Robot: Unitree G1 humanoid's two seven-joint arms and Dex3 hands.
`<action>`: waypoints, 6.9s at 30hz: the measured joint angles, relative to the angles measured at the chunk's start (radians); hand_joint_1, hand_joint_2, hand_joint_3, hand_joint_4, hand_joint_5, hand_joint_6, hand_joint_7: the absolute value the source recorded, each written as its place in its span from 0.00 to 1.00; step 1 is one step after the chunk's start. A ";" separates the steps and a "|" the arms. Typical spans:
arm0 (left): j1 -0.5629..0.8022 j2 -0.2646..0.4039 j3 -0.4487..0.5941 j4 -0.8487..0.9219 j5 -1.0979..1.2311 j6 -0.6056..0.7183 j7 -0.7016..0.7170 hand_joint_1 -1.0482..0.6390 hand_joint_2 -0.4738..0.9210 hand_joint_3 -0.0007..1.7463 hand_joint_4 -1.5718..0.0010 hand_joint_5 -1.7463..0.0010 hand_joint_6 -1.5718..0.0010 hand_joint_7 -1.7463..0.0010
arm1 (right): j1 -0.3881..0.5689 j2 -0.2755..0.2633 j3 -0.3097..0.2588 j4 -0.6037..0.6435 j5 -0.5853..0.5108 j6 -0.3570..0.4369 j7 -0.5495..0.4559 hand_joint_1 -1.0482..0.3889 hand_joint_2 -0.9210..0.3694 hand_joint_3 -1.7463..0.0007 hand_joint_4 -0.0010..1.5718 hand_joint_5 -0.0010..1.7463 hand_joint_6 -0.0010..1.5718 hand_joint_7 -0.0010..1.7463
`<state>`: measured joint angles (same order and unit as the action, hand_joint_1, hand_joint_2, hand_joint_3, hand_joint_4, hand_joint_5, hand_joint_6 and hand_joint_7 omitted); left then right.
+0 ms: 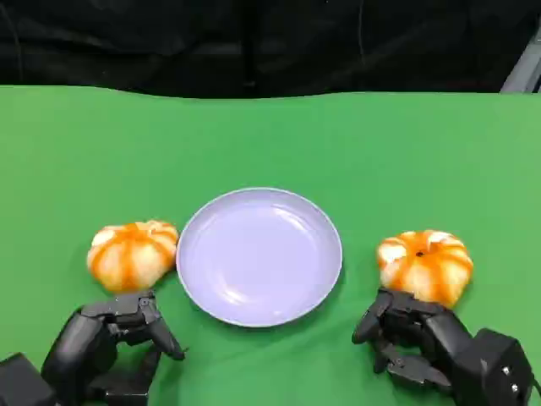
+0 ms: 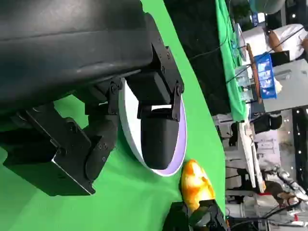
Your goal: Grasp the bread from the table and place it into the plate.
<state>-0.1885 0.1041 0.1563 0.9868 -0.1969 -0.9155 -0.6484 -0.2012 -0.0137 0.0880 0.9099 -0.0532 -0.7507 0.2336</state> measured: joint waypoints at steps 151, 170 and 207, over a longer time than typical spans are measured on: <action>-0.462 0.294 -0.610 0.228 0.872 0.439 0.867 0.46 1.00 0.06 0.74 1.00 0.66 0.99 | -0.018 0.001 0.005 0.006 -0.002 0.014 -0.017 0.74 0.04 0.63 0.42 1.00 0.45 0.78; -0.465 0.291 -0.658 0.232 0.884 0.465 0.924 0.57 1.00 0.04 0.40 0.90 0.41 0.97 | -0.017 0.001 0.005 0.005 -0.001 0.015 -0.017 0.75 0.02 0.65 0.43 1.00 0.45 0.78; -0.425 0.236 -0.631 0.297 0.874 0.496 1.330 0.58 0.99 0.00 0.66 0.00 0.62 0.12 | -0.017 0.001 0.004 0.008 -0.001 0.011 -0.018 0.74 0.02 0.66 0.44 0.99 0.46 0.77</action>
<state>-0.6135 0.3402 -0.4745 1.2834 0.6776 -0.4193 0.6812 -0.2186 -0.0125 0.0915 0.9177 -0.0539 -0.7396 0.2157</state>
